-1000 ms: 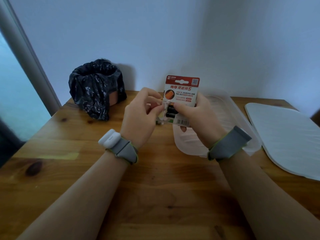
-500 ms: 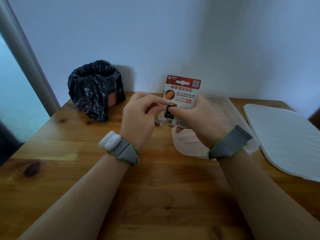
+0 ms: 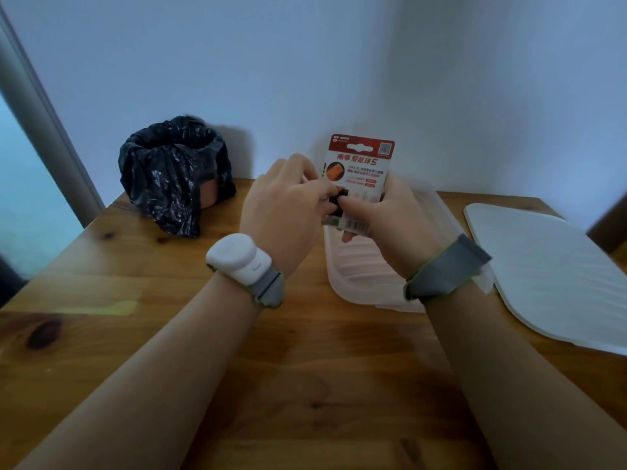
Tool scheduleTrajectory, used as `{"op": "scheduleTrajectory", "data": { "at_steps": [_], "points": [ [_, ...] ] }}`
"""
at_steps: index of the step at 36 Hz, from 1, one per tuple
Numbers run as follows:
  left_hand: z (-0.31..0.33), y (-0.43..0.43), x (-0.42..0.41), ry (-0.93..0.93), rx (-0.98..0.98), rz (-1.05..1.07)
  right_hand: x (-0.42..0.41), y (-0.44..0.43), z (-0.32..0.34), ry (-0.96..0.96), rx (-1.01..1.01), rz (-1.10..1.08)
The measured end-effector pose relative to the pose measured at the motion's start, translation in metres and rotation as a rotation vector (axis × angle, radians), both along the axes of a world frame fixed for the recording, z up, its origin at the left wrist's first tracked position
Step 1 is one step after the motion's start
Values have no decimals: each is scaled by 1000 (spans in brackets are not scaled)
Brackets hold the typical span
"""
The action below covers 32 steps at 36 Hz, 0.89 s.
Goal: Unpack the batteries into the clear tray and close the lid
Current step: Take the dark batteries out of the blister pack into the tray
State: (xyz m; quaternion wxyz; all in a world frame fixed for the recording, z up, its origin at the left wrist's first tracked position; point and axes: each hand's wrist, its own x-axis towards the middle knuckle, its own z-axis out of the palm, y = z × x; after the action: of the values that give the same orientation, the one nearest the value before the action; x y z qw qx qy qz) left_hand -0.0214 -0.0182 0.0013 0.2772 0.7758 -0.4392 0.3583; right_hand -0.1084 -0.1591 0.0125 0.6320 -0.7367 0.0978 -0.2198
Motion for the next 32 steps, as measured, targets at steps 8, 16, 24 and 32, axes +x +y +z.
{"op": "scheduleTrajectory", "data": {
  "at_steps": [8, 16, 24, 32],
  "points": [
    [0, -12, 5, -29, 94, -11, -9, -12, 4, 37, -59, -2],
    [-1, -35, 6, 30, 115, -59, -11, -32, -2, 36, -95, -40],
    [-5, -48, 4, 121, 99, -84, -15, -47, -8, 34, -134, -2],
    [-13, -53, -1, 136, 82, -131, -25, -55, -15, 15, -91, 11]
  ]
}}
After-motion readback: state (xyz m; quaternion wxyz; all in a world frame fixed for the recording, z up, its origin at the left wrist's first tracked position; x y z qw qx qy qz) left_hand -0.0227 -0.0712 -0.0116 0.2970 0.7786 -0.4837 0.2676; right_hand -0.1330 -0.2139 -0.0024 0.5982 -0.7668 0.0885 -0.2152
